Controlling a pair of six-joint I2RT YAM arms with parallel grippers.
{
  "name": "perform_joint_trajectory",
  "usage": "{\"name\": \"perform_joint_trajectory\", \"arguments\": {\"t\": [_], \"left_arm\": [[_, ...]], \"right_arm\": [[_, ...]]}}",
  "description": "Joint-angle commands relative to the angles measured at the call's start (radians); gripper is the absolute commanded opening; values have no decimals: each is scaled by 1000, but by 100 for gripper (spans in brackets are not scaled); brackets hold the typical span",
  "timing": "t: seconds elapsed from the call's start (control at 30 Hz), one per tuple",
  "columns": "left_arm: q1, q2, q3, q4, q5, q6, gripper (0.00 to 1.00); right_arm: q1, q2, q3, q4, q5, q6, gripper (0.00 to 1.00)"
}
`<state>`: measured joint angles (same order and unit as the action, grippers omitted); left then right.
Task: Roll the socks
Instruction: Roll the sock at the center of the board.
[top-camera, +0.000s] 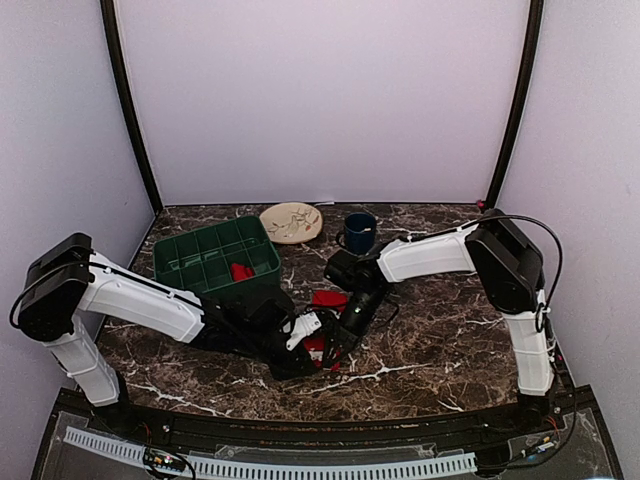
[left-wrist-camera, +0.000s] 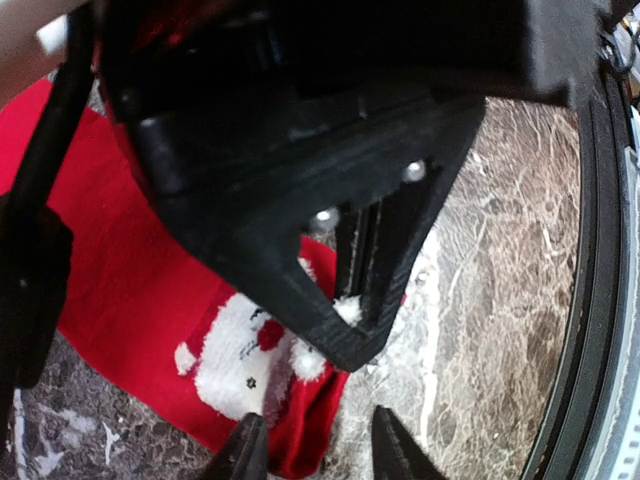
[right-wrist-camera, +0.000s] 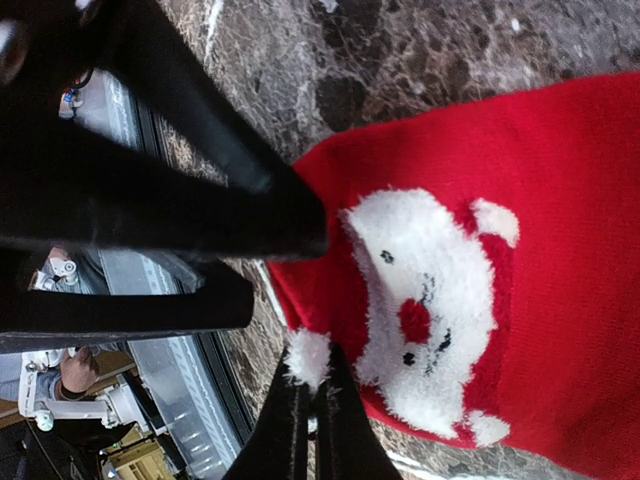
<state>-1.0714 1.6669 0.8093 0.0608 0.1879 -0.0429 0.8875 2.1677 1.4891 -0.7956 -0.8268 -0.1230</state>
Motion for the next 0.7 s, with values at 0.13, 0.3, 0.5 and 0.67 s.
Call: {"name": "perform_joint_trajectory", "arguments": {"t": [0.13, 0.3, 0.5, 0.67], "left_arm": [[-15, 22, 33, -54, -69, 50, 23], [-16, 26, 39, -62, -61, 56, 14], [-16, 34, 39, -86, -36, 58, 24], [-16, 52, 46, -101, -20, 60, 16]], "right_arm": [[-10, 24, 39, -32, -37, -23, 0], [-10, 26, 43, -37, -38, -23, 0], [-11, 27, 51, -43, -49, -23, 0], [-12, 30, 53, -47, -55, -26, 0]]}}
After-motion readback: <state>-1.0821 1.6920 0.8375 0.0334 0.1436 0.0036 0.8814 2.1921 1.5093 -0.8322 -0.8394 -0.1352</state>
